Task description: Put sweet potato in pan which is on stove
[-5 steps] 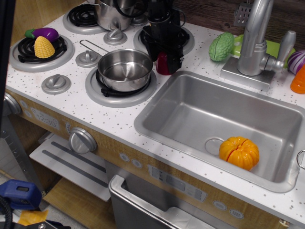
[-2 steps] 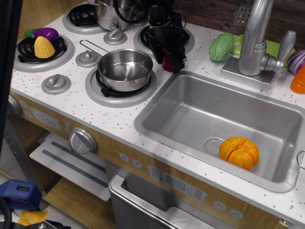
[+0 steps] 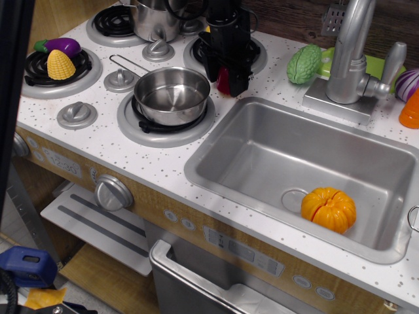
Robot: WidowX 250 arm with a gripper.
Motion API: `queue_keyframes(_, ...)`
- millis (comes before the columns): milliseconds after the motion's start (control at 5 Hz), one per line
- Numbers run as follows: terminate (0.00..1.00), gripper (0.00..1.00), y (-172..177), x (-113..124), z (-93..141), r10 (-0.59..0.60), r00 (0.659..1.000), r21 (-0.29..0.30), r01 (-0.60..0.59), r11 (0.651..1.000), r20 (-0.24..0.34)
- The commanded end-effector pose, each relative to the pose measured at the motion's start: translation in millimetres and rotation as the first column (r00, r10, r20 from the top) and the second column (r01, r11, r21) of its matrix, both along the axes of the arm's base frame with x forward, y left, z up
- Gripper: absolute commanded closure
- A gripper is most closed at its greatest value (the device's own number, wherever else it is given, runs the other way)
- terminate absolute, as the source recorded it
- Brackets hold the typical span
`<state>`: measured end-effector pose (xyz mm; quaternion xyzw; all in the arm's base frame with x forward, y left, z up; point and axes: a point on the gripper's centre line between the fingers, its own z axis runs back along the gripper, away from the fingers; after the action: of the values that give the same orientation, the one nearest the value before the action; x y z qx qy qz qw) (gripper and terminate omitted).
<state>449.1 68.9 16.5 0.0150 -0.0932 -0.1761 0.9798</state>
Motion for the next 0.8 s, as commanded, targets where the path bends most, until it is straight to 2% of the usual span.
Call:
queue_keyframes(0,0.0,1.0,-8,-9,79,0.017,0.996,0.101,-0.025,0.995,0.084)
queue_keyframes(200,0.0,1.0,-5,-25,97,0.038,0.997,0.143,-0.046,0.989,0.061)
queue_keyframes(600,0.0,1.0,21,-58,104,0.055,0.996,0.175,-0.066,0.982,0.065)
